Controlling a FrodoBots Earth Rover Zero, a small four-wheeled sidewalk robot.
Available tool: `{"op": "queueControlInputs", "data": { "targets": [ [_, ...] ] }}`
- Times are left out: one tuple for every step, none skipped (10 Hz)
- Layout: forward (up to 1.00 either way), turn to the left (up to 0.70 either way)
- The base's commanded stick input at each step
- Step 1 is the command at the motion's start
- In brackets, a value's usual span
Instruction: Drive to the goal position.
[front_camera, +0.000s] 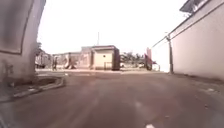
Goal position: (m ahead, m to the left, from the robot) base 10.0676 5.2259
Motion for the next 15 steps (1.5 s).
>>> {"op": "queueControlInputs", "data": {
  "targets": [
    [0.70, 0.01],
    [0.70, 0.01],
    [0.70, 0.01],
    [0.70, 0.01],
    [0.70, 0.01],
    [0.70, 0.01],
    [0.70, 0.01],
    [0.70, 0.01],
    [0.70, 0.01],
    [0.70, 0.01],
    [0.70, 0.01],
    [0.70, 0.01],
    [0.70, 0.01],
    [0.70, 0.01],
    [0.70, 0.01]
  ]
}}
